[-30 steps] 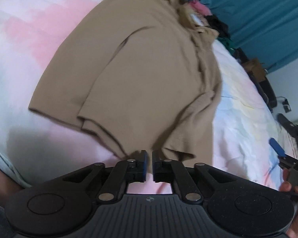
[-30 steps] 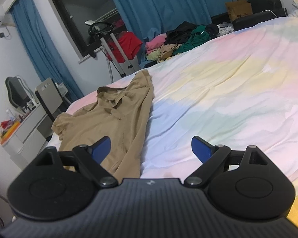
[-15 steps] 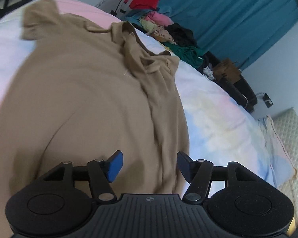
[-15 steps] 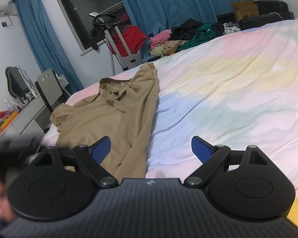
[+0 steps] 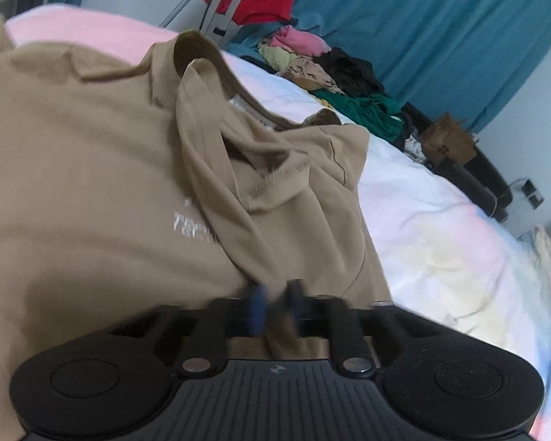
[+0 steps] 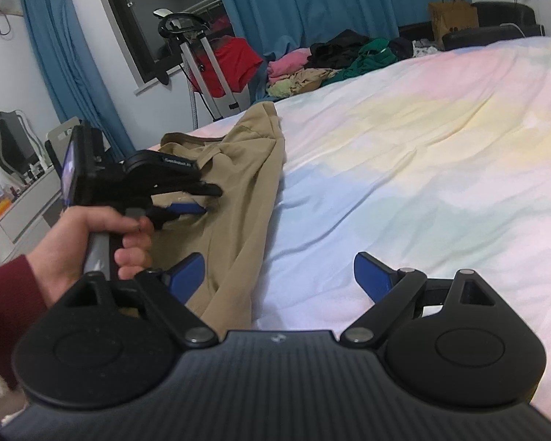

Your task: Fold clothes

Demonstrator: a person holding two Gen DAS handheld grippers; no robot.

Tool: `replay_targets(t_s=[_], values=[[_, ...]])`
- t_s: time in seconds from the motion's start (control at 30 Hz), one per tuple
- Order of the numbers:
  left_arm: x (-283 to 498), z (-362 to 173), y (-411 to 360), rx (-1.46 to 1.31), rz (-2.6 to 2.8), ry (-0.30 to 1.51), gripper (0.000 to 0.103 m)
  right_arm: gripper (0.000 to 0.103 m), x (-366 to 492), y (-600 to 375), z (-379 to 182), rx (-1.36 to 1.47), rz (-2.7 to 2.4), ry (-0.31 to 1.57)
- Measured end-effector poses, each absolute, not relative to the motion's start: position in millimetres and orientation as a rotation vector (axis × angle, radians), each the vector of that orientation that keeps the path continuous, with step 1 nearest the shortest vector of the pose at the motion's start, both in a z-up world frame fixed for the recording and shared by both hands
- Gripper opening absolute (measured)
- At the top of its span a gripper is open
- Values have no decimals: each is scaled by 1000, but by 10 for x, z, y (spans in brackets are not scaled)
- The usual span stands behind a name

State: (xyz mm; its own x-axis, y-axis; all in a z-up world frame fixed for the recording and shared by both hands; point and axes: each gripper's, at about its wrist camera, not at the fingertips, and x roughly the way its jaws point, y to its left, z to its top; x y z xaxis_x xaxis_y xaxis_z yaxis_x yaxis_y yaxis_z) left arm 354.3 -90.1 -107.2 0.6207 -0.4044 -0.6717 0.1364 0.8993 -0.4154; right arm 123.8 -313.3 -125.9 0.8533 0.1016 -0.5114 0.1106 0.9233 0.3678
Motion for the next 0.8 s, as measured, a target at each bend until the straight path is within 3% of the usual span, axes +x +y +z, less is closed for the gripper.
replay_targets(t_s=[0.17,0.33,0.43,0.5,0.57,0.8], values=[[3639,-939,-1020,-106,-250,770,3,89,1289,-3153,-1329,413,-4,564],[3631,-957,-1038,5,-144,744,9,89,1308,-3133,-1355,392,-6,569],[3503,-915,-908,-41,-216,762,19,89,1302,-3130,-1340,387,-9,559],[3304,-833,-810,-74,-292,776,37,89,1294,-3133,-1327,391,-11,550],[2989,-746,-665,-121,-354,816,47,89,1267,-3139,-1300,393,-5,538],[1654,-766,-104,-345,-454,1029,57,89,1074,-3142,-1137,422,32,507]])
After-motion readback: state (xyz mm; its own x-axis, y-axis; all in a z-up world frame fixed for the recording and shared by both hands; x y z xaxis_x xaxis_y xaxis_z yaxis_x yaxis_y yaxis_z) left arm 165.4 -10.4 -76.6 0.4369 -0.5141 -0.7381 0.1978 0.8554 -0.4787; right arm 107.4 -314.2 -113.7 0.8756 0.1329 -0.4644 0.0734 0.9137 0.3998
